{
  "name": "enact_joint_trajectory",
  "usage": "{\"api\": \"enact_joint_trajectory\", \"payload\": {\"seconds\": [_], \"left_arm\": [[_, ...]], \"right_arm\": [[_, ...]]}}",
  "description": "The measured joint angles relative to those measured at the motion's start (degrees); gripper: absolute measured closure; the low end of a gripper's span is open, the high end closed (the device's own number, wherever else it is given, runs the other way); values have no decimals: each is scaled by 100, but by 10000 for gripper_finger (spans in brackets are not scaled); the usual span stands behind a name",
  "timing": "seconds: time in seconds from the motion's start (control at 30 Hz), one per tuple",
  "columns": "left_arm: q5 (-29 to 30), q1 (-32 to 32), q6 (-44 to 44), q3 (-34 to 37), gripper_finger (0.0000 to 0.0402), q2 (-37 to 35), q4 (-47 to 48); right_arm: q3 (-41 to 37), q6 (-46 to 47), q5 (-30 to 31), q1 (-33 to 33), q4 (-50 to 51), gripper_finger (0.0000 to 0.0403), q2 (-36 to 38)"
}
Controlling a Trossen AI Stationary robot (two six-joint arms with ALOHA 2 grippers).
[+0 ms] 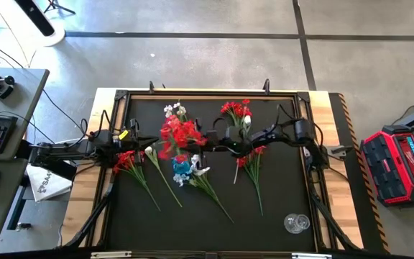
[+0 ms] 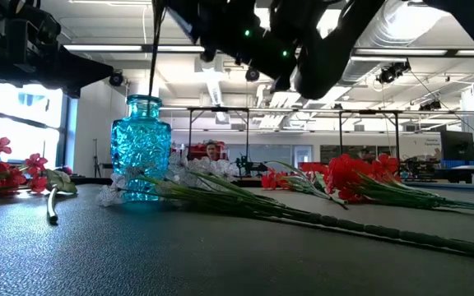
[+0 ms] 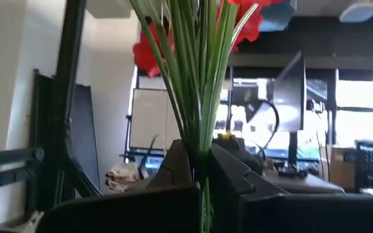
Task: Sort flowers into vase by color
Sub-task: Put the red flowers into the blue vase, then put the white flower into the transparent vase
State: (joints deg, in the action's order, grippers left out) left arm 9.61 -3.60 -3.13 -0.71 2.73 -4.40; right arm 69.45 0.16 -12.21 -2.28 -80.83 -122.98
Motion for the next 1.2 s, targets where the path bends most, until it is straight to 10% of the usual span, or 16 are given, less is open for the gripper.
{"api": "enact_joint_trajectory", "payload": {"seconds": [0.27, 0.5, 0.8, 1.2], "left_arm": [[0, 1, -3, 0, 394, 1, -11], [0, -2, -6, 0, 394, 0, -4], [0, 0, -1, 0, 394, 2, 22], [20, -3, -7, 0, 394, 1, -22]], "right_arm": [[2, 347, 360, -37, 402, 386, -261], [26, 390, 317, -39, 1553, 257, 6], [42, 382, 642, 41, 6560, 131, 1869], [39, 2600, 2006, 951, 11018, 145, 3603]]}}
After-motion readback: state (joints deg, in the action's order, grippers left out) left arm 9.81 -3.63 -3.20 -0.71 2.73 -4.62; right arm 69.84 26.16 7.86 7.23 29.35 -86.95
